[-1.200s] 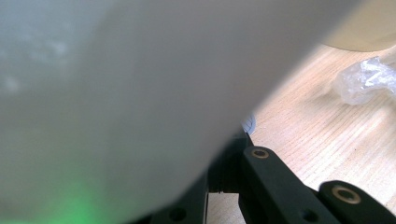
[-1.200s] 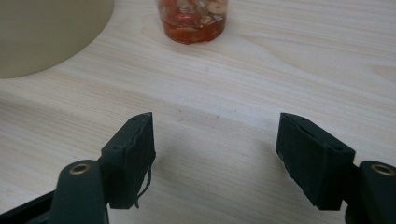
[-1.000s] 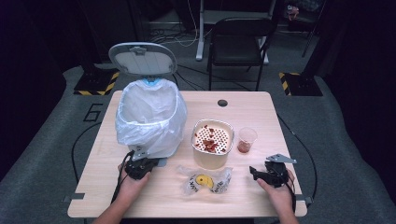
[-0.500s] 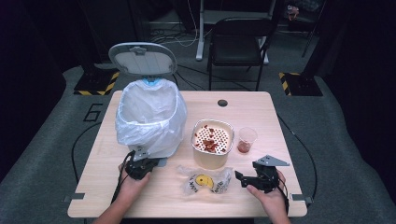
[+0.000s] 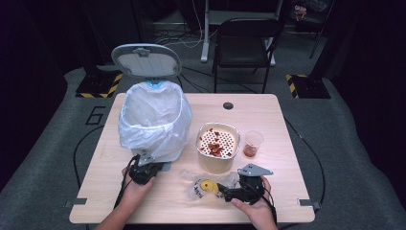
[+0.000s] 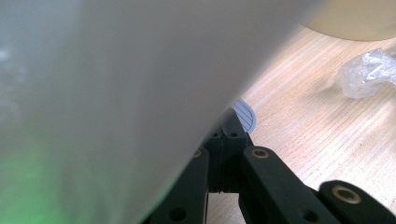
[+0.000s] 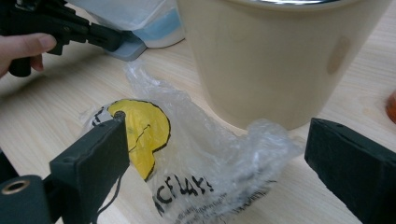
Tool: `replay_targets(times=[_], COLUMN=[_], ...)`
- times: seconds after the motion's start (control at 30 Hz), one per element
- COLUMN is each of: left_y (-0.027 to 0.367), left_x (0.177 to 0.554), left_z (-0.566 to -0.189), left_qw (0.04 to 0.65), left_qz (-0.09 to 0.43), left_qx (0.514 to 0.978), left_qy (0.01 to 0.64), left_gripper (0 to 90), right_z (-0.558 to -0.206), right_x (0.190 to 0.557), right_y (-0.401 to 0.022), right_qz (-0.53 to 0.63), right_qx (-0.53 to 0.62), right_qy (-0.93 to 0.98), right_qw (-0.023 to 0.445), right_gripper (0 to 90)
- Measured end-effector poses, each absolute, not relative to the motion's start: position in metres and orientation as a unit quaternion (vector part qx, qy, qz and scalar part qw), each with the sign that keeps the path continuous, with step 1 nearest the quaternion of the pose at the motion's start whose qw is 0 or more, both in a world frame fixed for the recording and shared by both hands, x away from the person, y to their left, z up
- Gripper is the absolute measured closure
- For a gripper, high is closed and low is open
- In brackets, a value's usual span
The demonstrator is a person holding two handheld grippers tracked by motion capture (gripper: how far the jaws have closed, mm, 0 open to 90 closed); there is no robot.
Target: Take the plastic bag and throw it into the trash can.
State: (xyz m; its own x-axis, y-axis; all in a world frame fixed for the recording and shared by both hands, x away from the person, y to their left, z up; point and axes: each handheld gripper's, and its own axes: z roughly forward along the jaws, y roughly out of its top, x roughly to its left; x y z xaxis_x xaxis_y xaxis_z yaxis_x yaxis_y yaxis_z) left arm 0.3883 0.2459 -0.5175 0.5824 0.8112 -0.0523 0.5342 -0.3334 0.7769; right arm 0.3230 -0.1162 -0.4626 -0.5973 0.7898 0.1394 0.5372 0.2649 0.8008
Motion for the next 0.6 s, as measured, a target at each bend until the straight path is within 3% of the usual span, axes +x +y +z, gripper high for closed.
replay_targets(times=[0.23,0.3,0.4,0.6], left_y=[0.246,0.246,0.246,0.245], left_x=[0.388,0.389,0.389,0.388], left_z=[-0.518,-0.517,-0.517,-0.517], left_qw=[0.396,0.391,0.393,0.393], left_qz=[0.175,0.176,0.175,0.176], left_qx=[0.795,0.8,0.8,0.798], left_qy=[0.425,0.42,0.419,0.422], left_gripper=[90.0,90.0,90.0,90.0], right_z=[-0.47,-0.466,-0.463,-0.457], right_x=[0.329,0.327,0.324,0.317], right_y=[-0.103,-0.098,-0.096,-0.088], right_qz=[0.414,0.405,0.409,0.432], right_qx=[0.425,0.419,0.421,0.404], right_qy=[0.791,0.792,0.786,0.781], right_qw=[0.151,0.183,0.192,0.201], right_gripper=[5.0,5.5,6.0,13.6])
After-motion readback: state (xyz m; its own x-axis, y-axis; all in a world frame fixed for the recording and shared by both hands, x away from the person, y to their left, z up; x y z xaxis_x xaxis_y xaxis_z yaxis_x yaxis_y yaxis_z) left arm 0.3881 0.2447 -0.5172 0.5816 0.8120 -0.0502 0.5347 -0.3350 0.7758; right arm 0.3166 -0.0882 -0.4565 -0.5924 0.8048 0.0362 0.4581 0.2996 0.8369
